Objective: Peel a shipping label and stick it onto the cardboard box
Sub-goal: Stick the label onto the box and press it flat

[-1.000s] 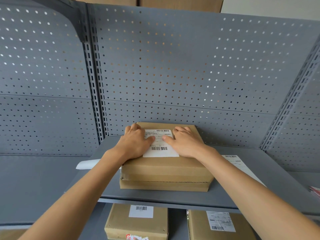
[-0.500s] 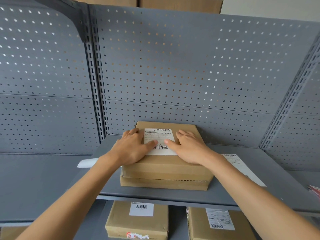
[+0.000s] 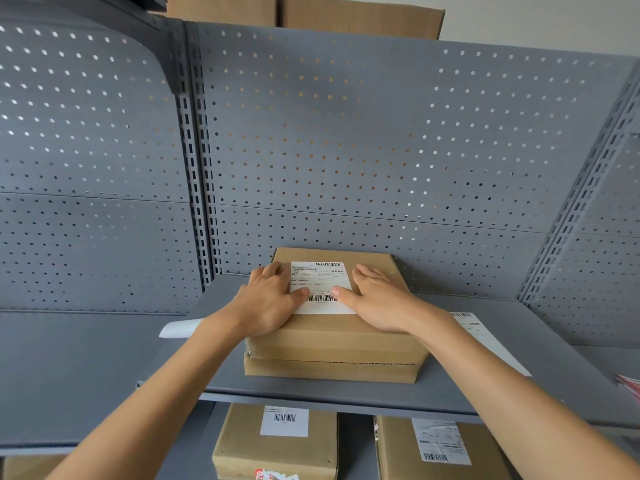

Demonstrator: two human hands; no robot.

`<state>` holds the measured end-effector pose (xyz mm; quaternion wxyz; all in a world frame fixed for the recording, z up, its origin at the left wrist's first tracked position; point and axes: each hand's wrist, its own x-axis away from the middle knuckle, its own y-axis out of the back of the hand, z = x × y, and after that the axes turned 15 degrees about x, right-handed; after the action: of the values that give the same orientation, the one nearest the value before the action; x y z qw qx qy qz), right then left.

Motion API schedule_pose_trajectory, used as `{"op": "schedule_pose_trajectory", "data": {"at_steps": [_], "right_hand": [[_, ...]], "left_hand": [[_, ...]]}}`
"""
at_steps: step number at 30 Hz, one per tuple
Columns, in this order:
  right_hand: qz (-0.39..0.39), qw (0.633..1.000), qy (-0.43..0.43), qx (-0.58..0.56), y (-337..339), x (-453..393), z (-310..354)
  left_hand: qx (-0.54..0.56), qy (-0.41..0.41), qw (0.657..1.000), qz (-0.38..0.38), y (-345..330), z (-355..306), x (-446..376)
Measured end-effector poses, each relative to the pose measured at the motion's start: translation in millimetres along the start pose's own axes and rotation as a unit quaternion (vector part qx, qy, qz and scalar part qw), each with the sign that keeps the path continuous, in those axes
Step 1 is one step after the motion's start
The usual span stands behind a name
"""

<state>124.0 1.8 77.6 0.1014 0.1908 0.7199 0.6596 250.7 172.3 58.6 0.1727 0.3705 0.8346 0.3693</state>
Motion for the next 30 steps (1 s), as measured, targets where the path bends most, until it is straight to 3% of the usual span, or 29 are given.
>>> {"op": "schedule_pose_trajectory", "data": {"at_steps": [11,22,30], "right_hand": [[-0.012,0.999,0.007,-0.031,-0.4,6.5,1.8],[-0.012,0.999,0.032,0.019,3.6,14.4,2.1],[0.003,0.999,0.035,-0.037,3.7,25.6,-8.9]], "left_hand": [[0.0,0.009,1.0,0.005,0.6,-9.2,15.8],[-0.017,-0.007,1.0,-0.001,-2.8,-4.6,16.7],[0.017,-0.008,1.0,0.004,4.4,4.6,21.7]]}}
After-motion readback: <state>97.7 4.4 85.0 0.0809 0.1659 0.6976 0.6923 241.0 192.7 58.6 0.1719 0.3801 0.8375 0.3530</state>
